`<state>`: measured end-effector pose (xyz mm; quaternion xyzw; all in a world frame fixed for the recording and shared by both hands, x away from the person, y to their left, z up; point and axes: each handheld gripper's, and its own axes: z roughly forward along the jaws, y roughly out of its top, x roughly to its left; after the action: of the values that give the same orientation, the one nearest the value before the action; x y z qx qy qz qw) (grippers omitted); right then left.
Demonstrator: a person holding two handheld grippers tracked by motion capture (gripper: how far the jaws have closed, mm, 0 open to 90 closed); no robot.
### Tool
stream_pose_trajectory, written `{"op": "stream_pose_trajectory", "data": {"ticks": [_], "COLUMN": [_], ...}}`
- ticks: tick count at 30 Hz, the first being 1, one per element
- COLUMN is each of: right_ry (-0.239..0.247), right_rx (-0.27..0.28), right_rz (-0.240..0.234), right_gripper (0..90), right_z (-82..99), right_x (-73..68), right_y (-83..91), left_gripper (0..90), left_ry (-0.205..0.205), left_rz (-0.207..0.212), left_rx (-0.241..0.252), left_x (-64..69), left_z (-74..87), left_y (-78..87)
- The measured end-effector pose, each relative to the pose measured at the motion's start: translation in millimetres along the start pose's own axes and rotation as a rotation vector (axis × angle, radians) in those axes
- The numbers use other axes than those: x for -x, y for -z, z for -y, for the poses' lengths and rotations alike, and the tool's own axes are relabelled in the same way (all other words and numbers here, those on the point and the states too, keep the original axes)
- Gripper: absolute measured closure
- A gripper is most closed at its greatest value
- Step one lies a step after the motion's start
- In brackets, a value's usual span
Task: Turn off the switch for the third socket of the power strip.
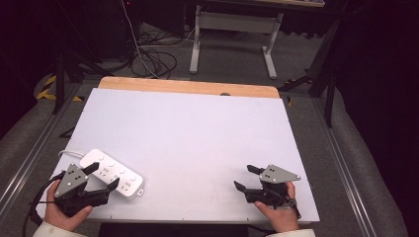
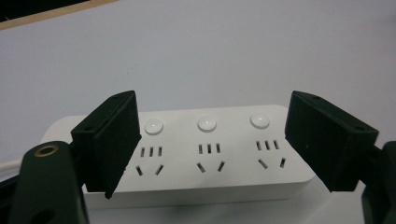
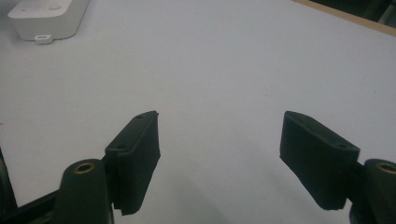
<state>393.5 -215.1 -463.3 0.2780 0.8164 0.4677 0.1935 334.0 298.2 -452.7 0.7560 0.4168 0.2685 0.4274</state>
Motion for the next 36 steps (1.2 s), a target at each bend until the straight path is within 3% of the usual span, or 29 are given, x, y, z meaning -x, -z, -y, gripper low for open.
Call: {"op": "stream_pose_trajectory", "data": {"ticks": [19, 36], "right_ry": [0.002, -0.002], "right_rx": [0.000, -0.009], "right_rz": [-0.001, 0.000], "right_gripper": [30.3, 30.5], "right_z": [0.3, 0.7], "right_x": [-0.8, -0.6], "right_y": [-1.1, -2.9], "left_gripper": [20.7, 24.7], "left_ry": [-0.028, 0.007], "left_rz": [-0.023, -0.016], "left_rx": [-0.003, -0.008], "left_x": [4.0, 2.3], "left_z": [-4.0, -20.0], "left_y": [4.9, 7.1]}}
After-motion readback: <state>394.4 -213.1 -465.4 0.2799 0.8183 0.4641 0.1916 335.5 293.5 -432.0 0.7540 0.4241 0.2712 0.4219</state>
